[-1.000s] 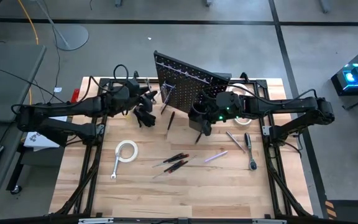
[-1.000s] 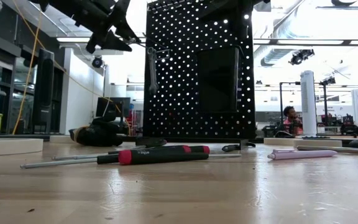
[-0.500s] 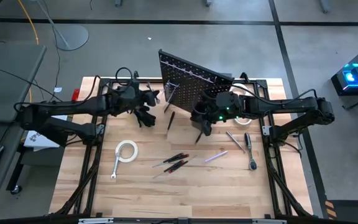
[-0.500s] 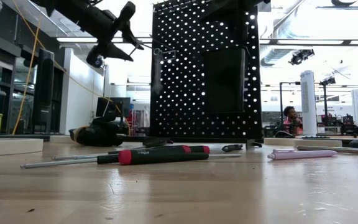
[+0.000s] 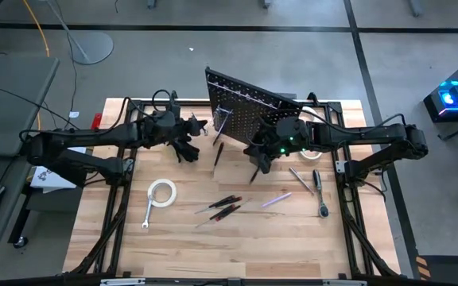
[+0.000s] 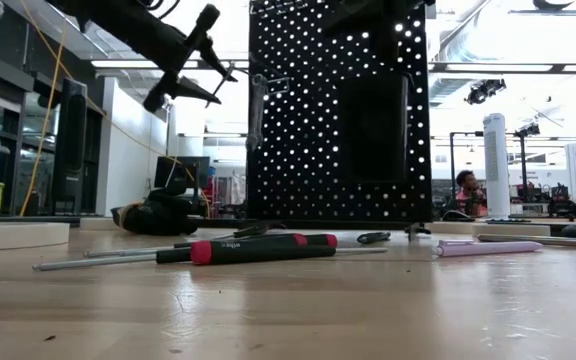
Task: Hang tools onto peg board
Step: Hang the silver wrench on the peg board
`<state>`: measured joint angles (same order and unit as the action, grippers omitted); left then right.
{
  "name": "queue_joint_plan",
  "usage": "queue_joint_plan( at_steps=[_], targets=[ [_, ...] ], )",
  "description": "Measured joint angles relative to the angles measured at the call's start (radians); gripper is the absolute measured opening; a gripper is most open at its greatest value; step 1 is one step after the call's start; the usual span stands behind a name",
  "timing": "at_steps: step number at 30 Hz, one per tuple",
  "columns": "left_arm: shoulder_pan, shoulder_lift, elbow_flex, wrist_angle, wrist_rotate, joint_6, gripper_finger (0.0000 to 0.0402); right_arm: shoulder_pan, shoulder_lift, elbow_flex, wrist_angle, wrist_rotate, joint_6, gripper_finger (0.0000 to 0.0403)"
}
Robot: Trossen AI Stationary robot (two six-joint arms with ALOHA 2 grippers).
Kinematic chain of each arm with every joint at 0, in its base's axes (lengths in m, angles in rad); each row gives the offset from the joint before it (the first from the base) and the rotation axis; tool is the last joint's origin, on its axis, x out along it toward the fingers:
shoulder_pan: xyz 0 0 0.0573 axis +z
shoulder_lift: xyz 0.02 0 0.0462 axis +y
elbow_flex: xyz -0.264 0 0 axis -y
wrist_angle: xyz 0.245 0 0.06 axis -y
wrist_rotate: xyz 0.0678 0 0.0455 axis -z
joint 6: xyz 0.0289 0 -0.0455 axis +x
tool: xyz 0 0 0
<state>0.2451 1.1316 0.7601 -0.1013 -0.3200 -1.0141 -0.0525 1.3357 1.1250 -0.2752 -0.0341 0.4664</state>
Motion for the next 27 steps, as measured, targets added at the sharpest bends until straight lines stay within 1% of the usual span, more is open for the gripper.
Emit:
queue_joint_plan(
  at_steps=[8, 18, 23, 27],
  targets=[
    [0.000, 0.000, 0.000, -0.006, 0.123, -0.021, 0.0175, 0.000, 0.000, 0.000, 0.000, 0.000, 0.004, 0.0000],
    [0.000, 0.000, 0.000, -0.068, 0.203, -0.045, 0.0182, 0.000, 0.000, 0.000, 0.000, -0.001, 0.004, 0.0000],
    [0.000, 0.001, -0.001, -0.105, 0.201, -0.046, 0.0182, 0.000, 0.000, 0.000, 0.000, 0.000, 0.004, 0.0000],
    [0.000, 0.005, -0.005, -0.082, 0.192, -0.048, 0.0182, 0.000, 0.000, 0.000, -0.002, 0.000, 0.004, 0.0000]
  ],
)
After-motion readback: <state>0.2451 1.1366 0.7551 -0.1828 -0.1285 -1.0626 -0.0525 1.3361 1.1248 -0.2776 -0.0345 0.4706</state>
